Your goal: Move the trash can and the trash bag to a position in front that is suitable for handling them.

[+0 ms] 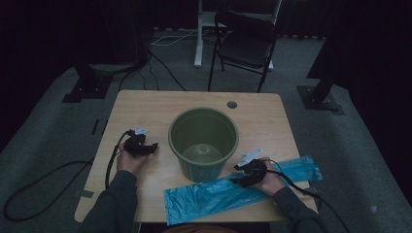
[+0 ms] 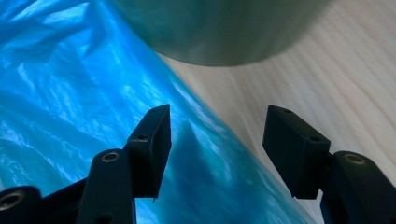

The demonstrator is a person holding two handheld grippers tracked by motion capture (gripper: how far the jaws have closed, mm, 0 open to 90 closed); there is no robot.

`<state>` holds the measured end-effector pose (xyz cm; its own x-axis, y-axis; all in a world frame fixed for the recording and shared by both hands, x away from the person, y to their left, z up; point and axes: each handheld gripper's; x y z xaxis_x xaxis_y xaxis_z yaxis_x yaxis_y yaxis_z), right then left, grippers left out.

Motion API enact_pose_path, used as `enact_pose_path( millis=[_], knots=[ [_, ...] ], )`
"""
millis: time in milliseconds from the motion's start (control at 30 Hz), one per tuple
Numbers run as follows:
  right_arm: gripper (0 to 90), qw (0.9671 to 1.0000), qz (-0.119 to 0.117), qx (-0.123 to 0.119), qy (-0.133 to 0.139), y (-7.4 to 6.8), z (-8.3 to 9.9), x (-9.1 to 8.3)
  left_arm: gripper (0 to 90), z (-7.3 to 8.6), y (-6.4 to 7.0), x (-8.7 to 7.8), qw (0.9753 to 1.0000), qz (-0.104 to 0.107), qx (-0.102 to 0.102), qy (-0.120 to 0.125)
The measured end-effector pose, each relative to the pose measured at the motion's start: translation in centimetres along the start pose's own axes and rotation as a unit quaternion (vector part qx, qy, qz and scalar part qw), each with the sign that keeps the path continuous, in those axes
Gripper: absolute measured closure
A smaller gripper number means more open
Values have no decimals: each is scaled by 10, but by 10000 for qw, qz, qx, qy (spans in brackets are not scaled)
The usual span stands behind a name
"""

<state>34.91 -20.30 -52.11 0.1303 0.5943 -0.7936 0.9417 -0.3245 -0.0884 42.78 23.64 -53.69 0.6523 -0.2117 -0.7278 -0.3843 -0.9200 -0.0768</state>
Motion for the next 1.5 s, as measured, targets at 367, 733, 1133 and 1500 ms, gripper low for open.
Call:
enact_pose_path(
  millis=[367, 733, 1133, 1500],
  knots=[
    [884, 9987, 343, 179, -329, 10, 10, -6, 355, 0, 0, 0, 10000, -1, -5, 2],
    [899, 9642, 1833, 1891, -320, 66, 52, -47, 355, 0, 0, 0, 10000, -2, -5, 3],
    [418, 9923, 746, 943, 291, 51, 28, -44, 356, 0, 0, 0, 10000, -2, -10, 16],
    [625, 9980, 355, 390, -360, 43, 22, -19, 355, 0, 0, 0, 10000, 2, -7, 16]
  ],
)
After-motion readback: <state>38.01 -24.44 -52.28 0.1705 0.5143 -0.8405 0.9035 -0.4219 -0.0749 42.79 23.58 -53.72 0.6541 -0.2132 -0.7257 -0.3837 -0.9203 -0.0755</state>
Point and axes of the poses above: each handheld gripper's, and its own axes: x roughly forward along the jaws, z roughly out of its underside, y roughly to its right, and after that the axes turned 5 degrees about -z, right-handed
